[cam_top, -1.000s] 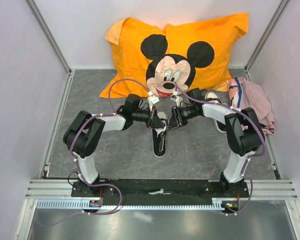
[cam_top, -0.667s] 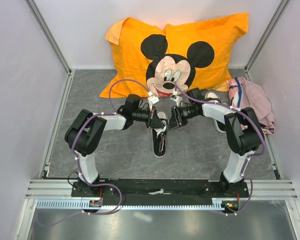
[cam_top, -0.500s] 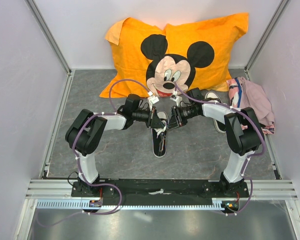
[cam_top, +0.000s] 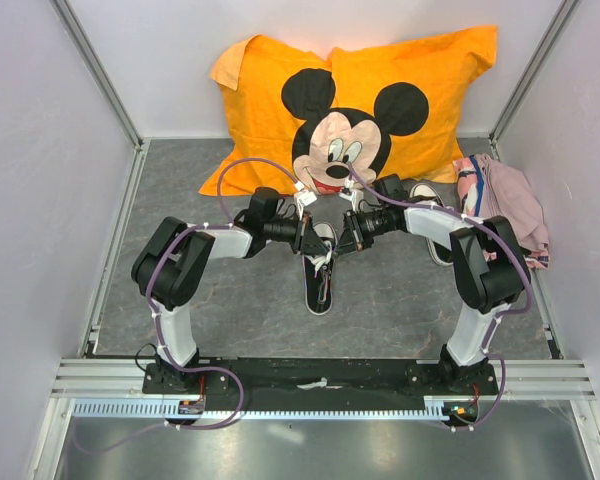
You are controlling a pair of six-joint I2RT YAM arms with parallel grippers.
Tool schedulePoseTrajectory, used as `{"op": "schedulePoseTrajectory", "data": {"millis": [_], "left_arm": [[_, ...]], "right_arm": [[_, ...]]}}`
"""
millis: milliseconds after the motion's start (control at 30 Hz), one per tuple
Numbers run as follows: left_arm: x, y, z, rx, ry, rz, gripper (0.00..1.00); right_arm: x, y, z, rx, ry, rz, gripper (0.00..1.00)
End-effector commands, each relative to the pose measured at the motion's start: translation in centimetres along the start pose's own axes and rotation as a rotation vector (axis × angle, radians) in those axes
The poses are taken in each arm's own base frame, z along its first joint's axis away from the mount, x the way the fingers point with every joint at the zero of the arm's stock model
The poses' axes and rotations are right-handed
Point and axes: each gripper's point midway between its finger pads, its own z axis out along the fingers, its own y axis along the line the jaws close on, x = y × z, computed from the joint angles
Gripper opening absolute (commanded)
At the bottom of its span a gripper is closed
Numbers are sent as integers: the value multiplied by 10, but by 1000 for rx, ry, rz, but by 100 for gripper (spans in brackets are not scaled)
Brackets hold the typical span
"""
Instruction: Tie the shoes
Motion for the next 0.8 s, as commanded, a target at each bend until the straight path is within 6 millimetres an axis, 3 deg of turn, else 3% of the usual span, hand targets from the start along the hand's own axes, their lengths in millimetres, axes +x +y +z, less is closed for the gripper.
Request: {"op": "schedulePoseTrajectory", "data": {"millis": [0, 333, 500, 533, 600, 733, 767], "left_arm": [[-18, -4, -6, 15, -28, 23, 15], [-18, -6, -28, -22, -25, 44, 32], [-8, -4, -54, -58, 5, 63, 41], [-14, -4, -66, -77, -4, 94, 41], [-6, 1, -81, -108, 27, 147, 45], [-8, 42, -123, -315, 95, 271, 50], [-16, 50, -128, -330, 117, 377, 50]], "right_arm": [[-20, 15, -10, 10, -72, -125, 0], [-24, 11, -26, 77, -110, -128, 0], [-22, 7, -33, 119, -108, -131, 0], [-22, 7, -35, 124, -112, -136, 0], [-22, 6, -37, 145, -113, -134, 0], [-24, 8, -43, 175, -118, -170, 0], [-24, 7, -44, 181, -117, -169, 0]]}}
